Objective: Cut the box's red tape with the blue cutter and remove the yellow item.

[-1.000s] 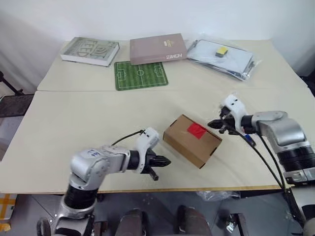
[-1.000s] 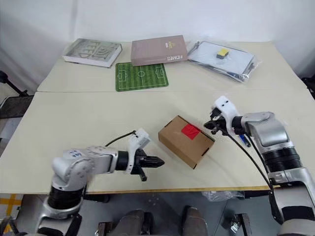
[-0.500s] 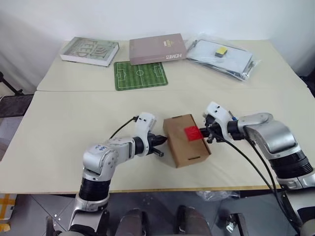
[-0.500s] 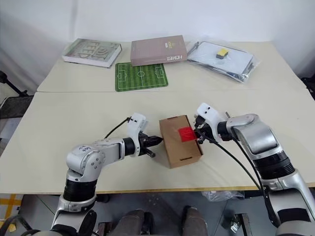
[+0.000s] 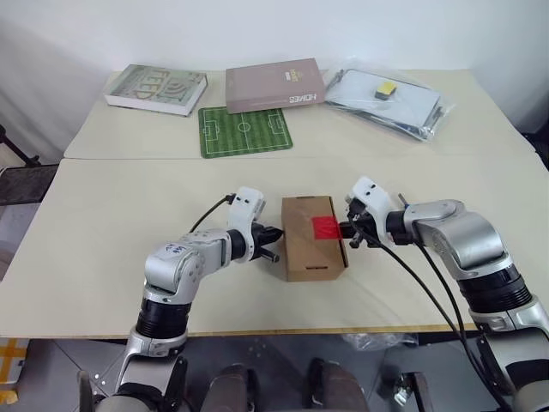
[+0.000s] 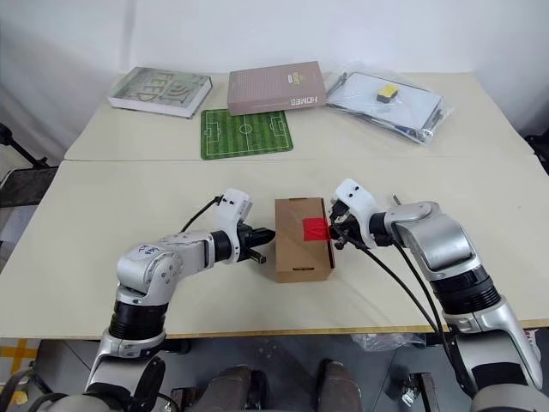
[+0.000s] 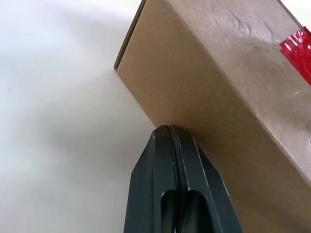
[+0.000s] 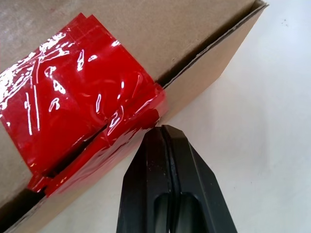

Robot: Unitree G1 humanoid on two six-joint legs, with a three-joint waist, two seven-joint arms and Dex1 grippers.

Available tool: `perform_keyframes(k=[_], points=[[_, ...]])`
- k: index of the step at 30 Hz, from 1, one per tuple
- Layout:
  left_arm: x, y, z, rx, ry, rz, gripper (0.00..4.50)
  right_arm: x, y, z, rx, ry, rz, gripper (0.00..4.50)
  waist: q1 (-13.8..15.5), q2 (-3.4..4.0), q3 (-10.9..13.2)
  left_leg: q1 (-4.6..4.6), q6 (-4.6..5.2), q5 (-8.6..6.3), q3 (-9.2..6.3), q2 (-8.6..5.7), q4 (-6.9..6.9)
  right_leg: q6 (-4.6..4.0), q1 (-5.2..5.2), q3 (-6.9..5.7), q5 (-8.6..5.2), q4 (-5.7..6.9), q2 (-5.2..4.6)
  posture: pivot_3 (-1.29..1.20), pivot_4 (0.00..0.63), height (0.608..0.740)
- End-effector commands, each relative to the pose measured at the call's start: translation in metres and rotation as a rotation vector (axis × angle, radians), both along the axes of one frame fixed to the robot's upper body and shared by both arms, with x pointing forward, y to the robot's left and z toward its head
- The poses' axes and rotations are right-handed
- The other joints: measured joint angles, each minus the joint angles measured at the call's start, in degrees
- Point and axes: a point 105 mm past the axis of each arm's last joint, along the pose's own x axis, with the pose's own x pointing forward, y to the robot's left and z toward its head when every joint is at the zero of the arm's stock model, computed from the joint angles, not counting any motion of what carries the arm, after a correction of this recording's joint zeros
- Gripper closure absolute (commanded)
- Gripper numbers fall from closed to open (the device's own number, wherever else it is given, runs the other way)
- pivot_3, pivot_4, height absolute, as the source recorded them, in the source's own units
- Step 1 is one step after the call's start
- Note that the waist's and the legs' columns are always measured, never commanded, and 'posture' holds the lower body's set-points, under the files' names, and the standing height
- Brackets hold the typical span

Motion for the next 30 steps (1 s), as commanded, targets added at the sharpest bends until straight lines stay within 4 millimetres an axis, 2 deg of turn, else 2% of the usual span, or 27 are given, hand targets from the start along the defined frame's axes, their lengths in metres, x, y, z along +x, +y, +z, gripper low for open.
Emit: perform_keyframes(k=[1,3,5,9,12,15,17,19,23,25,29,30], points=[[-0.001,0.006,0.004,0.005,-0.023,-0.02,4.5,0.001,-0.003,0.022,-0.028,-0.105,0.018,4.49,0.0,0.0,0.0,0.0,0.0,0.0,0.0,0.0,0.0,0.0,0.0,0.0,0.0,0.0,0.0,0.0,0.15,0.74],[0.0,0.019,0.002,0.029,-0.017,-0.018,4.5,0.002,-0.012,0.026,-0.047,-0.123,-0.004,4.49,-0.1,0.0,0.0,0.0,0.0,0.0,0.01,0.0,-0.01,0.0,-0.02,0.01,0.0,0.0,0.0,0.0,0.15,0.74],[-0.003,0.024,0.004,0.032,-0.016,-0.038,4.5,0.002,-0.019,0.03,-0.056,-0.135,-0.026,4.49,-0.1,0.0,0.0,0.0,0.0,0.0,0.01,0.0,-0.02,0.0,-0.03,0.01,0.0,0.0,0.02,0.0,0.15,0.74],[-0.029,0.018,0.018,-0.032,0.005,-0.2,4.5,-0.001,-0.036,0.046,-0.065,-0.173,-0.091,4.49,0.0,0.0,0.0,-0.04,-0.01,0.0,0.0,0.05,-0.03,0.0,-0.08,0.01,0.0,-0.02,0.0,0.0,0.15,0.74],[-0.045,0.012,0.051,-0.218,-0.004,-0.305,4.5,-0.005,-0.044,0.067,-0.033,-0.237,-0.132,4.49,0.1,0.0,0.0,-0.22,-0.01,-0.01,-0.01,0.09,-0.02,0.0,-0.25,0.02,0.0,-0.02,-0.02,0.0,0.15,0.74],[-0.047,0.007,0.08,-0.351,-0.037,-0.366,4.5,-0.011,-0.043,0.083,0.025,-0.269,-0.139,4.49,0.1,0.0,0.0,-0.52,-0.01,0.0,-0.06,0.06,0.14,0.01,-0.5,-0.03,0.0,0.09,-0.01,0.0,0.15,0.74],[-0.04,0.001,0.087,-0.351,-0.056,-0.358,4.5,-0.019,-0.038,0.085,0.065,-0.227,-0.124,4.14,0.1,-0.01,0.0,-0.61,-0.01,0.0,-0.05,-0.05,0.24,0.0,-0.6,-0.03,0.0,0.17,0.01,0.0,0.15,0.74],[-0.033,-0.008,0.088,-0.313,-0.069,-0.358,4.5,-0.023,-0.032,0.086,0.095,-0.211,-0.109,3.58,0.1,-0.01,0.0,-0.59,-0.01,0.0,-0.03,-0.09,0.23,0.0,-0.59,-0.02,0.0,0.18,0.02,0.0,0.15,0.74],[-0.012,-0.019,0.062,-0.121,-0.087,-0.334,4.5,-0.023,-0.021,0.078,0.103,-0.188,-0.124,2.24,0.1,-0.01,0.0,-0.59,-0.01,0.0,0.12,-0.12,0.22,0.0,-0.62,0.0,0.0,0.2,0.04,0.0,0.15,0.74],[-0.008,-0.024,0.052,-0.043,-0.099,-0.36,4.5,-0.025,-0.014,0.072,0.11,-0.171,-0.119,1.49,0.1,0.0,0.0,-0.61,-0.01,0.0,0.18,-0.12,0.21,0.0,-0.67,0.02,0.0,0.21,0.06,0.0,0.15,0.74],[-0.002,-0.026,0.047,0.029,-0.141,-0.396,4.5,-0.018,-0.008,0.064,0.126,-0.161,-0.144,0.07,0.0,0.0,0.0,-0.69,-0.01,0.0,0.2,-0.11,0.2,0.0,-0.75,0.02,0.0,0.18,0.08,0.0,0.15,0.74],[-0.002,-0.025,0.045,0.054,-0.151,-0.407,4.5,-0.014,-0.008,0.061,0.127,-0.163,-0.161,0.03,0.0,0.0,0.0,-0.7,-0.01,0.0,0.2,-0.11,0.2,0.0,-0.74,0.0,0.0,0.19,0.08,0.0,0.15,0.74]])
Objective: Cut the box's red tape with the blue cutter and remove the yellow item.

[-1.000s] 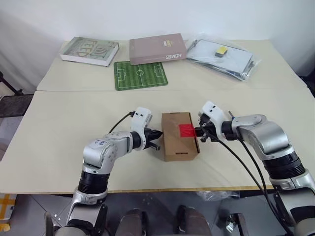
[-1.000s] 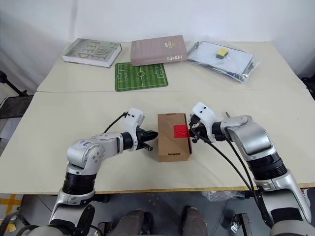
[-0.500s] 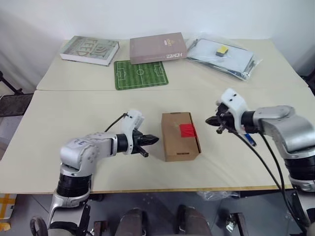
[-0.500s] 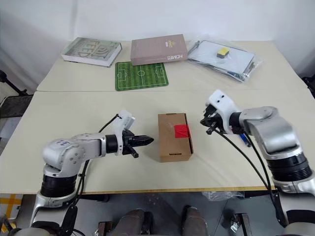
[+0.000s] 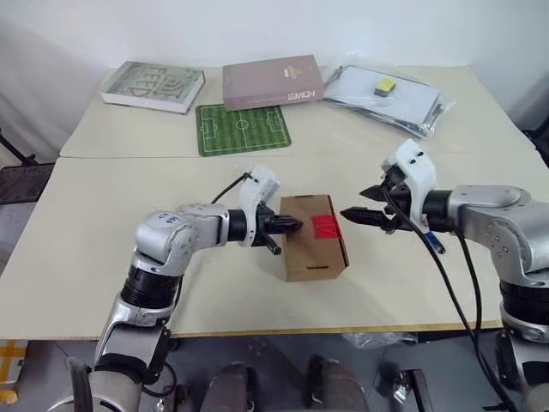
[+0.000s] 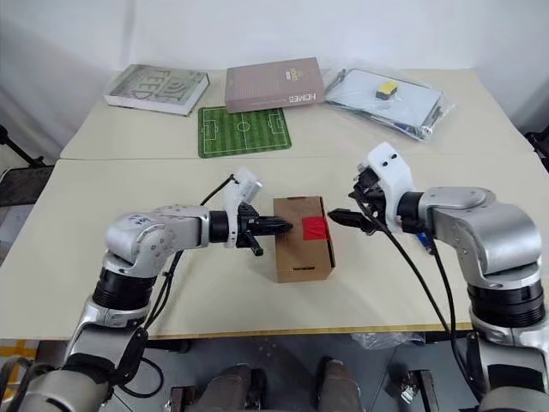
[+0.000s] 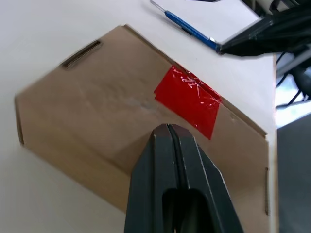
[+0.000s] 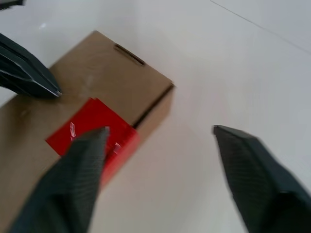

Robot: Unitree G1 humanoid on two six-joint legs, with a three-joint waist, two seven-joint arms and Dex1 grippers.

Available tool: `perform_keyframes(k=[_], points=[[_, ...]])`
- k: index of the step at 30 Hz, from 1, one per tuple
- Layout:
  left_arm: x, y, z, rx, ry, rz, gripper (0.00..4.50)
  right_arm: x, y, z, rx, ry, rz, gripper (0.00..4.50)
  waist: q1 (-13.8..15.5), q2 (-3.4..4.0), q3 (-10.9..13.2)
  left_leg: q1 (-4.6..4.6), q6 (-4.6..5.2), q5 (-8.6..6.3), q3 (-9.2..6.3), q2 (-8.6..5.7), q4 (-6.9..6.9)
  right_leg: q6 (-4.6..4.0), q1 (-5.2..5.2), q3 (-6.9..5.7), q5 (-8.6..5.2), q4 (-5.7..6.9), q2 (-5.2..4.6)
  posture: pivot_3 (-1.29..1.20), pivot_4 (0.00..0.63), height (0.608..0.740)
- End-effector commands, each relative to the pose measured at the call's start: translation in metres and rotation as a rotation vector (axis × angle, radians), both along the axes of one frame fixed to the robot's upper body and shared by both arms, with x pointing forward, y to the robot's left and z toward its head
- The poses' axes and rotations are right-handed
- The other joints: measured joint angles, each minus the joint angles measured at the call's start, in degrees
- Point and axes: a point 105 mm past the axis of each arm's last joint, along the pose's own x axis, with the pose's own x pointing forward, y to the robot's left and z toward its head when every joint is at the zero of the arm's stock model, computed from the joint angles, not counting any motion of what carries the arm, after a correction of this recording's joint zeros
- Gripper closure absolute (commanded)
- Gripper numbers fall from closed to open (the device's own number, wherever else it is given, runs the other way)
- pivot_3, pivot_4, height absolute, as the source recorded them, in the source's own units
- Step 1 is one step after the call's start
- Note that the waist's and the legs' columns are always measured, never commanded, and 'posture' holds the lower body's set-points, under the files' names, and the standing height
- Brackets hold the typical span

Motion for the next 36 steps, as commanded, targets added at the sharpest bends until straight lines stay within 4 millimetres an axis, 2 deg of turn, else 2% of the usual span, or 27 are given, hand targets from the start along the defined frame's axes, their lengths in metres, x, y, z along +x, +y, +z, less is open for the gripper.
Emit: perform_keyframes(k=[1,7,20,28,36], points=[[0.003,0.001,-0.001,0.066,-0.069,-0.035,4.5,0.01,0.001,-0.002,0.007,-0.031,-0.042,0.03,0.0,0.0,0.0,0.0,0.0,0.0,0.02,0.0,0.0,0.0,0.0,0.01,0.0,0.0,0.0,0.0,0.15,0.74],[0.001,0.003,-0.007,0.102,-0.089,-0.061,4.5,0.019,-0.003,-0.014,-0.001,-0.014,-0.102,0.03,-0.1,0.0,0.0,0.01,0.0,0.0,0.11,0.01,0.02,0.0,0.01,0.01,0.0,0.02,0.0,0.0,0.15,0.74],[-0.005,0.005,-0.009,0.108,-0.076,-0.065,4.5,0.024,-0.032,-0.052,-0.093,0.058,-0.154,0.03,0.2,-0.06,0.0,0.11,0.0,0.0,0.06,0.04,0.18,0.0,0.13,0.04,0.0,0.17,0.01,0.0,0.15,0.74],[-0.008,0.004,-0.012,0.111,-0.061,-0.062,4.5,0.028,-0.052,-0.063,-0.198,0.066,-0.139,0.03,0.2,-0.4,-0.3,0.17,0.0,0.0,-0.01,0.04,0.23,0.0,0.29,-0.01,0.0,0.15,-0.01,0.0,0.15,0.74],[-0.009,0.003,-0.014,0.113,-0.053,-0.059,4.5,0.031,-0.055,-0.074,-0.269,0.074,-0.085,0.03,-0.3,-0.26,-0.2,0.17,0.0,0.0,-0.05,0.13,0.18,-0.05,0.13,0.11,-0.03,0.22,0.1,0.0,0.15,0.74]])
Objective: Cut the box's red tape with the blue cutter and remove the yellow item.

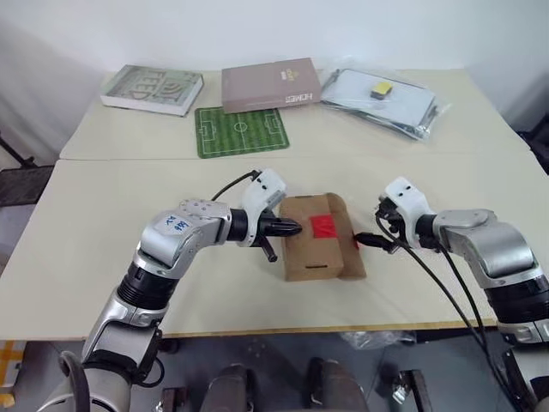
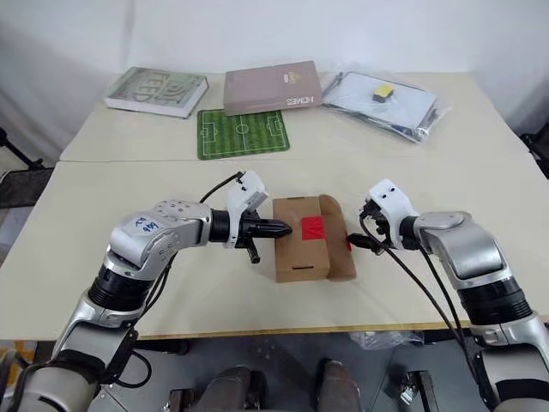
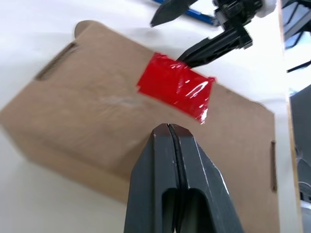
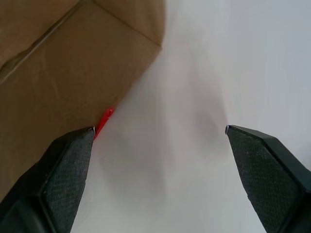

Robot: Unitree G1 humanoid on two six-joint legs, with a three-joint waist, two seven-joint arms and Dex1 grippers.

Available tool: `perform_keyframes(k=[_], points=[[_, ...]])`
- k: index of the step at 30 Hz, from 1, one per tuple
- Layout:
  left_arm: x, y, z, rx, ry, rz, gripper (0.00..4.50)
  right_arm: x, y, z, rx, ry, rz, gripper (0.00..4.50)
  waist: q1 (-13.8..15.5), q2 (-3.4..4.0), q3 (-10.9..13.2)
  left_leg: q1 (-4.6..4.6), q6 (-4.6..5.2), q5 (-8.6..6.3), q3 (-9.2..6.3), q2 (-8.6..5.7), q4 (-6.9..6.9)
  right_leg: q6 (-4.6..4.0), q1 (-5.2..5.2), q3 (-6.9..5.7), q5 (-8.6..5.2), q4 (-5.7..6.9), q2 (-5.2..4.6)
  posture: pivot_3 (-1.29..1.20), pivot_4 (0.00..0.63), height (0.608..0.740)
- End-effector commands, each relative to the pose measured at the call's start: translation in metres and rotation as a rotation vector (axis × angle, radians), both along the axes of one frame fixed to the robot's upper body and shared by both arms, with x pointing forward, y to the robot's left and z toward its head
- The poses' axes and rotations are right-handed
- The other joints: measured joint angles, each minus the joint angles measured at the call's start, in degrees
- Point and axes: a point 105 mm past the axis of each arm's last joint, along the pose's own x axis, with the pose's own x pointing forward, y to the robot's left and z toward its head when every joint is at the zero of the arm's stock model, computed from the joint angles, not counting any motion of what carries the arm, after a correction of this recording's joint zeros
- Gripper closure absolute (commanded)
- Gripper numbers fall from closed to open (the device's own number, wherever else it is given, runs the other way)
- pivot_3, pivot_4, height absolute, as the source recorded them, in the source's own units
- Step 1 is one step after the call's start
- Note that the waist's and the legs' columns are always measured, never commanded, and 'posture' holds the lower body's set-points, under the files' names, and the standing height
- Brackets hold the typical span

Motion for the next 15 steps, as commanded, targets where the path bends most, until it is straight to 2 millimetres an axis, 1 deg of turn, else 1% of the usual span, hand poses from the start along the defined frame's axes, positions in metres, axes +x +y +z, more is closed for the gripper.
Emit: perform_keyframes(k=[1,4,6,9,11,13,15], points=[[-0.002,0.001,-0.008,0.024,0.019,0.006,4.5,0.001,-0.008,-0.009,-0.088,0.004,0.02,0.03,0.0,0.0,0.0,0.0,0.0,0.0,0.0,0.0,0.0,0.0,0.0,0.0,0.0,0.0,0.0,0.0,0.15,0.74],[-0.001,0.001,-0.007,0.022,0.018,0.011,4.5,0.002,-0.014,-0.014,-0.169,-0.004,0.044,0.03,0.0,-0.02,0.0,0.02,0.0,0.0,0.0,0.0,0.03,0.0,0.01,0.03,0.0,0.0,-0.01,0.0,0.15,0.74],[0.0,0.002,-0.007,0.022,0.016,0.018,4.5,0.004,-0.015,-0.01,-0.152,-0.012,0.045,0.03,0.0,-0.02,0.0,0.04,0.0,0.0,-0.01,0.01,0.04,0.0,0.03,0.03,0.0,0.01,-0.01,0.0,0.15,0.74],[0.0,0.003,-0.007,0.022,0.015,0.023,4.5,0.007,-0.012,0.005,-0.016,-0.001,0.005,0.03,0.2,-0.03,0.0,0.05,0.0,0.0,-0.03,0.02,0.11,-0.02,0.05,0.05,0.01,0.06,-0.01,0.0,0.15,0.74],[0.0,0.004,-0.007,0.022,0.014,0.028,4.5,0.011,-0.013,0.018,0.177,0.069,-0.083,0.03,0.2,-0.02,0.0,0.04,0.0,0.0,-0.04,0.03,0.11,-0.03,0.04,0.05,0.02,0.06,-0.01,0.0,0.15,0.74],[0.0,0.006,-0.008,0.024,0.014,0.031,4.5,0.01,-0.013,0.023,0.317,0.147,-0.116,0.03,0.2,0.02,0.0,0.03,0.0,0.01,-0.06,0.03,0.11,-0.05,0.01,0.07,0.03,0.08,-0.01,0.0,0.15,0.74],[-0.001,0.006,-0.009,0.026,0.015,0.032,4.5,0.006,-0.009,0.021,0.396,0.222,-0.114,0.03,0.2,0.02,0.0,0.01,0.0,0.01,-0.07,0.04,0.1,-0.06,-0.01,0.04,0.03,0.08,-0.01,0.0,0.15,0.74]])
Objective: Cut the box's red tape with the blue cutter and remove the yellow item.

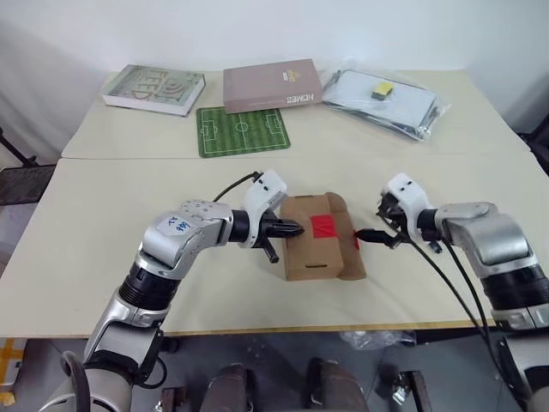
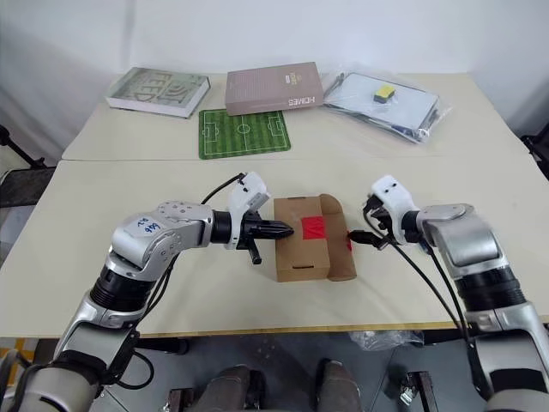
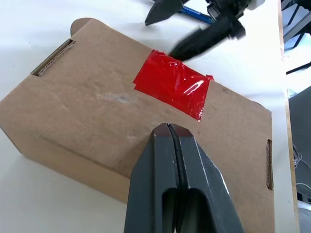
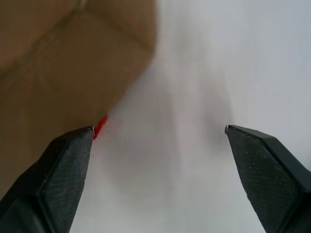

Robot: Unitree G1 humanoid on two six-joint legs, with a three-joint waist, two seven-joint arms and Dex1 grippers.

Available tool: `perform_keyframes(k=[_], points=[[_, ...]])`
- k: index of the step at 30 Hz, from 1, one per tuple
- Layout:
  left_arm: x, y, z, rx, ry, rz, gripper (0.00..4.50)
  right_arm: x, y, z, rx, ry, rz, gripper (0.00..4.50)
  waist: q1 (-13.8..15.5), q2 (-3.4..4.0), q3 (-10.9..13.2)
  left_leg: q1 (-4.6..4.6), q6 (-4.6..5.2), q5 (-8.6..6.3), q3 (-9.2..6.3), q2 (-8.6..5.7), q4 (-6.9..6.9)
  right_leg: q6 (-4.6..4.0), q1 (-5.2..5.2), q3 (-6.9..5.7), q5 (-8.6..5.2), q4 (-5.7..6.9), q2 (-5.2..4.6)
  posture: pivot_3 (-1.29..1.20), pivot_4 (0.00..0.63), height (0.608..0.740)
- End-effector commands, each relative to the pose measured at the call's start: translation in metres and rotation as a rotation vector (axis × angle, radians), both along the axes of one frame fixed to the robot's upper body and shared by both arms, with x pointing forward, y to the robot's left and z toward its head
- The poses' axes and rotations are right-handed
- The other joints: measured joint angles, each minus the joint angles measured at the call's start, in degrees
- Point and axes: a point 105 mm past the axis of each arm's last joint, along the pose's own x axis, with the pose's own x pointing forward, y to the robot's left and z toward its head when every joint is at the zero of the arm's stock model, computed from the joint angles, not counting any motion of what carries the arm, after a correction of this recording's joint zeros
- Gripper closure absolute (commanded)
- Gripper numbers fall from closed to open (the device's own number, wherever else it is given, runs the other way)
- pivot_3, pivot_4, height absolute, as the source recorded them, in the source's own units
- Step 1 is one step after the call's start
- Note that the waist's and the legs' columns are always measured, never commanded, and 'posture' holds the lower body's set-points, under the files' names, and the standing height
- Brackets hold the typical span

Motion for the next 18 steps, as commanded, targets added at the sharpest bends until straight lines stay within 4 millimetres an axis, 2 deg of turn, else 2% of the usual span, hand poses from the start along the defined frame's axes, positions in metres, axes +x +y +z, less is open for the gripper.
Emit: perform_keyframes(k=[1,7,18], points=[[-0.001,0.006,-0.009,0.029,0.019,0.023,4.5,-0.005,0.004,0.008,0.172,0.086,-0.002,0.03,0.0,0.0,0.0,0.0,0.0,0.0,0.01,0.0,-0.02,0.0,0.0,-0.03,0.0,0.0,0.0,0.0,0.15,0.74],[-0.004,0.007,-0.009,0.034,0.021,0.021,4.5,0.0,0.018,-0.004,0.31,0.216,0.01,0.03,-0.4,0.0,0.0,0.01,0.0,0.0,0.06,-0.01,-0.02,0.0,0.0,0.0,0.0,0.01,0.01,0.0,0.15,0.74],[-0.006,0.01,-0.008,0.046,0.021,0.018,4.5,0.005,0.069,-0.014,0.353,0.322,0.17,0.03,-2.2,0.0,0.0,0.1,-0.03,0.01,0.04,0.05,-0.06,-0.03,0.0,0.06,-0.02,0.11,0.08,0.0,0.15,0.74]])
